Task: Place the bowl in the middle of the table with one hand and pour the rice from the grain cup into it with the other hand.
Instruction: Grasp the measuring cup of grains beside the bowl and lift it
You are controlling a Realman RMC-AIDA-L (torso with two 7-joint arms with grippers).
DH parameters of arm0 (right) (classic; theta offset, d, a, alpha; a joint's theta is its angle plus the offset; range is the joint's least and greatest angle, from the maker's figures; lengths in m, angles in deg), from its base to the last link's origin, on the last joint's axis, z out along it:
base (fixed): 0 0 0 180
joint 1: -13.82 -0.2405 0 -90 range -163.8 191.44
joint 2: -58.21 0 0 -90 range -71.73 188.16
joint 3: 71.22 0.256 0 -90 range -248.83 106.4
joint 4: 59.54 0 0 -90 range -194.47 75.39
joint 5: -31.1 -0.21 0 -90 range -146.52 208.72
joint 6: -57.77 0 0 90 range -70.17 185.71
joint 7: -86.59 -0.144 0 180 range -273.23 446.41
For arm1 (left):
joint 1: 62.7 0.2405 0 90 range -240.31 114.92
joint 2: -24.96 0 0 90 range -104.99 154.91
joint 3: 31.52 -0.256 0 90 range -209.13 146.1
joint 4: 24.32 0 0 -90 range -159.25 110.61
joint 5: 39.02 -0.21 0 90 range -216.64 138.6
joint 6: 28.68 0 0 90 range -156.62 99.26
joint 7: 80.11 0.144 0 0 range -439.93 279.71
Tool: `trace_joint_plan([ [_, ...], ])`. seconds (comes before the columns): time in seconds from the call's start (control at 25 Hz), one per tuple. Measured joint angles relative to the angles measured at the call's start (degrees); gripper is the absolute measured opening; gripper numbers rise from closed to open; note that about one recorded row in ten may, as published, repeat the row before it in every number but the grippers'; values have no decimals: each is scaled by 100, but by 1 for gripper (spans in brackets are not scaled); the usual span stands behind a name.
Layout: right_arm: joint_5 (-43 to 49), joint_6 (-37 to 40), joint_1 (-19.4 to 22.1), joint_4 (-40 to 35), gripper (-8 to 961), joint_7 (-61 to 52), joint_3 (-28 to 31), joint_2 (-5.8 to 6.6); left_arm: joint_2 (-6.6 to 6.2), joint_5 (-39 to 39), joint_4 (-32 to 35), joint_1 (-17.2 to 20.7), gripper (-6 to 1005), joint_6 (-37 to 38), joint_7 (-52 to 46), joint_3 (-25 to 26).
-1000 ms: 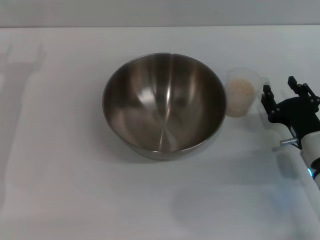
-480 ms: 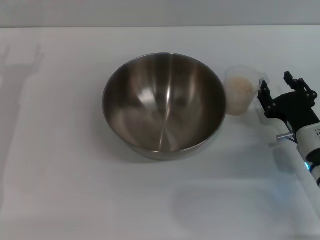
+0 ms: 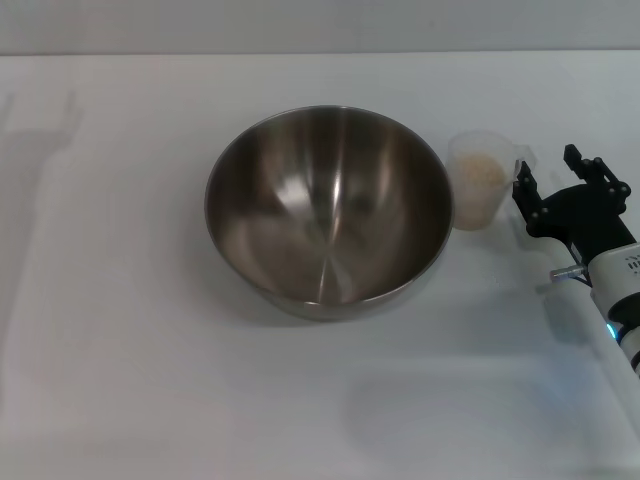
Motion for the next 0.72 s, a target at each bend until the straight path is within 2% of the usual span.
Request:
trace_joint_plan([
  [0.4, 0, 1, -21, -15, 569, 9, 10, 5, -13, 0, -7, 59, 840, 83, -8, -10],
  [0.72, 0, 3, -80, -104, 533, 21, 17, 15, -21, 0, -26, 82, 840, 114, -75, -24],
])
